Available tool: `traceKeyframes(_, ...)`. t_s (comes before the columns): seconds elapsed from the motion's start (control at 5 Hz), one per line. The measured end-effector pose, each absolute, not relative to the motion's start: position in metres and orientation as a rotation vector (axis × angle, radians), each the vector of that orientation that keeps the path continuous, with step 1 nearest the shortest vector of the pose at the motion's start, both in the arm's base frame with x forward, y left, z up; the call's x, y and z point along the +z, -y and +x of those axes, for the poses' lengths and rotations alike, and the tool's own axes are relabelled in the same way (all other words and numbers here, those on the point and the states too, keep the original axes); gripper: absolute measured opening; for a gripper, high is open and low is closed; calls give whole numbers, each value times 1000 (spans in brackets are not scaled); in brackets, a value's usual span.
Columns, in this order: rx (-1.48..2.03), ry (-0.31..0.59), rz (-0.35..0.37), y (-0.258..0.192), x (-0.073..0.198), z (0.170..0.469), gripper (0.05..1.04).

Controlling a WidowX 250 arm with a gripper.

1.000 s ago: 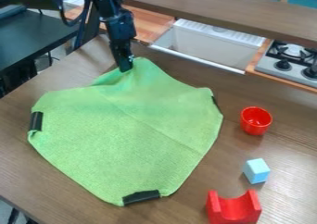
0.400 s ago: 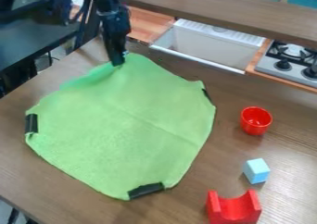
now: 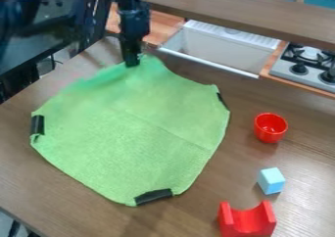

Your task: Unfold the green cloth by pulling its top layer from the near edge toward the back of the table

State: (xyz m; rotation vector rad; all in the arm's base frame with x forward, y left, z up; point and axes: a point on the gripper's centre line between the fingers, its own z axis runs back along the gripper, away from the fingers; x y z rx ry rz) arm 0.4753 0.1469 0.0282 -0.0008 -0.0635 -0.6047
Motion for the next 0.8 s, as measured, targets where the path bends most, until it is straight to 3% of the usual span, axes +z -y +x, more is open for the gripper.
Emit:
traceKeyframes(0.2,-636,26,15,-149,9,468,519)
traceKeyframes(0.4,-667,41,49,-148,16,463,817)
traceKeyframes(0.6,-675,61,107,-147,29,454,1007)
traceKeyframes(0.8,-683,116,127,-140,48,440,1003)
